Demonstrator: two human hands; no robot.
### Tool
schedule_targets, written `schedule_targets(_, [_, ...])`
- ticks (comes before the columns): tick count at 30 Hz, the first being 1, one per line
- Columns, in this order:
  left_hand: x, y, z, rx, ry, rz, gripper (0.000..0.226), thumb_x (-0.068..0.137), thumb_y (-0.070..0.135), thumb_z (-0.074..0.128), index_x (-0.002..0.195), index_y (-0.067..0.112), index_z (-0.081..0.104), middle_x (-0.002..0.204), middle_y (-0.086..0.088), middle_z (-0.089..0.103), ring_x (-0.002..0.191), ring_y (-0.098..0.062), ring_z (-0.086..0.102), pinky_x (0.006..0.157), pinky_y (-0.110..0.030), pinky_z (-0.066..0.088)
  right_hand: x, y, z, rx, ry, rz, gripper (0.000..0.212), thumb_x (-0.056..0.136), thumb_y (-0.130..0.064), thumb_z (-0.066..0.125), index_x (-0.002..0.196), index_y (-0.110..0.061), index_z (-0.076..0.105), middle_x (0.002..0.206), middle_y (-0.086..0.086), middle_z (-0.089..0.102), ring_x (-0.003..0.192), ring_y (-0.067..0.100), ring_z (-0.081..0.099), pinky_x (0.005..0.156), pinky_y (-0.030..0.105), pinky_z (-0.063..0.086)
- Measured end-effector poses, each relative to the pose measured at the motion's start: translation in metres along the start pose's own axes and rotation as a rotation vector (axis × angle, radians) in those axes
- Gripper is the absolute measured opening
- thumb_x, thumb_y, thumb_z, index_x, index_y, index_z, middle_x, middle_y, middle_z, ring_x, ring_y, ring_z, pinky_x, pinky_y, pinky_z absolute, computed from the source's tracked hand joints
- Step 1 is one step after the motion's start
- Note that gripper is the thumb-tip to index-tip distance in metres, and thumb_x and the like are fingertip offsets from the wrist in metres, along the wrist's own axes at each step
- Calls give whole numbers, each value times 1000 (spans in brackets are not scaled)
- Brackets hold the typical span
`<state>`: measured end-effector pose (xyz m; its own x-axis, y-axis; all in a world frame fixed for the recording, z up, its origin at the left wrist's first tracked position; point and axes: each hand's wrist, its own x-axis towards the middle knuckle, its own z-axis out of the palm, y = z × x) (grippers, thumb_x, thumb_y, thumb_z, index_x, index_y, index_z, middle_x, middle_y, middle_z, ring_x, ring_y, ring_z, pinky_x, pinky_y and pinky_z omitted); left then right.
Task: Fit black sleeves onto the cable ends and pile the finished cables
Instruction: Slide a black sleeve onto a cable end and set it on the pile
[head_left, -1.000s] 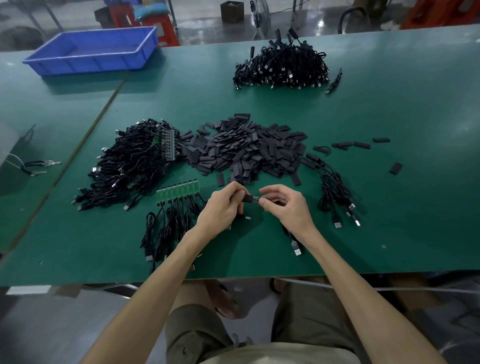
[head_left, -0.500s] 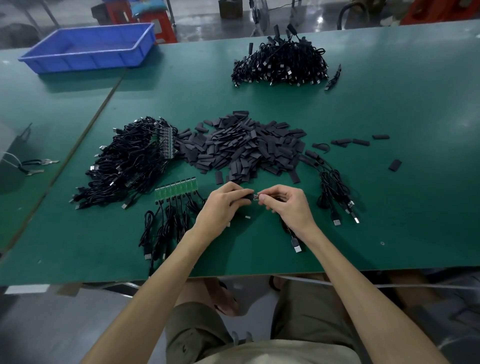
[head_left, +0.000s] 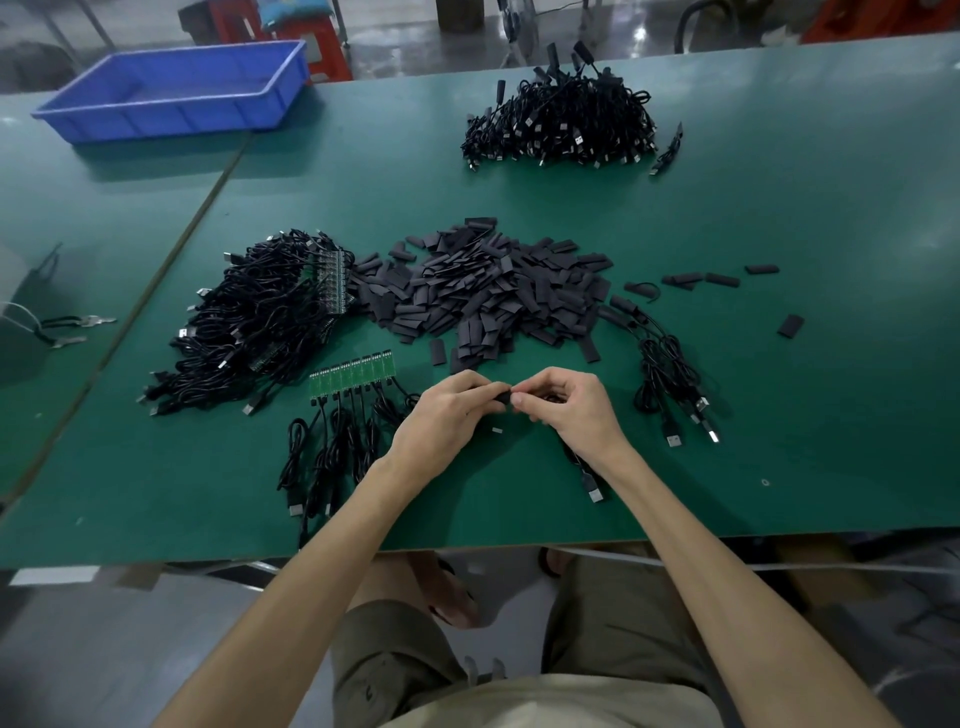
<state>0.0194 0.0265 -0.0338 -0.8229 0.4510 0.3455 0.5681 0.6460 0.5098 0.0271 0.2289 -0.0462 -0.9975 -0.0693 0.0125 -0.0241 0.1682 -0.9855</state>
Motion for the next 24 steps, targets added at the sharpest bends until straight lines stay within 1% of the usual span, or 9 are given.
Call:
schedule_targets(4, [0, 1, 0, 1, -2, -2, 26, 96, 12, 67, 122, 8, 73, 107, -6, 69, 86, -23, 67, 77, -38, 57, 0, -1, 0, 7, 5, 0, 6, 87, -15, 83, 92, -16, 78, 80, 1, 78, 69, 9, 70, 63, 18, 53])
schedule_targets(8, [0, 1, 1, -4, -5, 6, 26, 96, 11, 67, 122, 7, 73, 107, -7, 69, 87, -23, 68, 77, -39, 57, -1, -1, -2, 3, -11, 8, 9, 87, -16, 83, 91, -16, 75, 80, 3, 78, 73, 17, 72, 66, 23, 55])
schedule_targets(12, [-1, 2, 1, 4, -9, 21, 25, 96, 9, 68, 120, 5, 73, 108, -9, 70, 87, -25, 68, 77, -40, 58, 0, -2, -3, 9, -40, 9, 8, 87, -13, 83, 88, -13, 75, 80, 3, 79, 72, 8, 71, 64, 18, 53])
schedule_targets(17, [-2, 1, 3, 19, -6, 26, 24, 96, 7, 67, 118, 4, 73, 107, -9, 69, 87, -26, 69, 77, -41, 58, 0, -1, -3, 1, -48, 20, 8, 87, -12, 83, 88, -9, 75, 80, 4, 79, 75, 13, 73, 66, 21, 55])
schedule_targets(24, [-1, 0, 5, 21, -1, 13, 22, 98, 14, 64, 118, 9, 72, 107, -4, 68, 91, -23, 66, 81, -38, 56, 0, -1, -3, 20, -52, 25, 8, 87, -11, 82, 88, -9, 75, 80, 5, 79, 73, 10, 71, 64, 20, 54])
